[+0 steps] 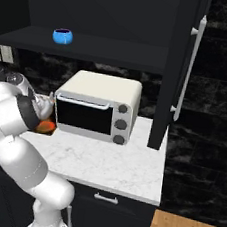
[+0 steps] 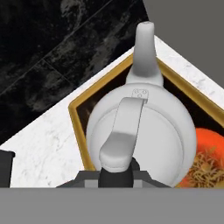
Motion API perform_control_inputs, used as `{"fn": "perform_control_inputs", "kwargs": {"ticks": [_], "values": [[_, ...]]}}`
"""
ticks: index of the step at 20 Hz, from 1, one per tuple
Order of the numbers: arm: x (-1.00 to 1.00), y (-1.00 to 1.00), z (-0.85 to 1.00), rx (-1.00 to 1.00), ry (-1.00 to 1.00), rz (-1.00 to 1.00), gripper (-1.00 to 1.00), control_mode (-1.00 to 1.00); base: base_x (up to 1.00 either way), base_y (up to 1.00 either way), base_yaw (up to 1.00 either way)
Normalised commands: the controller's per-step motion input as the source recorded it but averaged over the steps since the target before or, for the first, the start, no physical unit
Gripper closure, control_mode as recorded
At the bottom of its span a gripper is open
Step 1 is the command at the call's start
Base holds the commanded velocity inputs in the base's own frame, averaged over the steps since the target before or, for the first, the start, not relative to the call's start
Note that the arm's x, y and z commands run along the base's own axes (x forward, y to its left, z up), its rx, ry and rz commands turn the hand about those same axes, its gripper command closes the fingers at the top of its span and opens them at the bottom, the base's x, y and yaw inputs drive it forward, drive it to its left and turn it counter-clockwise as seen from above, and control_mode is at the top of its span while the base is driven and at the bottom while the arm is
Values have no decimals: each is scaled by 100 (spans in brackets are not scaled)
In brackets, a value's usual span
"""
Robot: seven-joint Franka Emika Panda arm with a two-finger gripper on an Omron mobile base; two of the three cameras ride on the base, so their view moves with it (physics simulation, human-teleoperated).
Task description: Pick the kettle from the counter and place it on the tray. Then pick the mug from the cabinet and place it on the tray. Then close the cabinet doors.
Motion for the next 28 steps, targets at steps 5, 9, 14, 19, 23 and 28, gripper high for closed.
{"fn": "perform_control_inputs", "kwargs": {"ticks": [5,9,14,19,23,28], "values": [[23,0,-17,0,0,10,100,-100,0,0,0],[29,0,-14,0,0,10,100,-100,0,0,0],[32,1,-10,0,0,9,100,-100,0,0,0],[4,-2,-18,-1,0,5,-100,-100,0,0,0],[0,-8,-22,-10,0,0,-100,-100,0,0,0],[3,-9,-7,-8,0,0,-100,-100,0,0,0]]}}
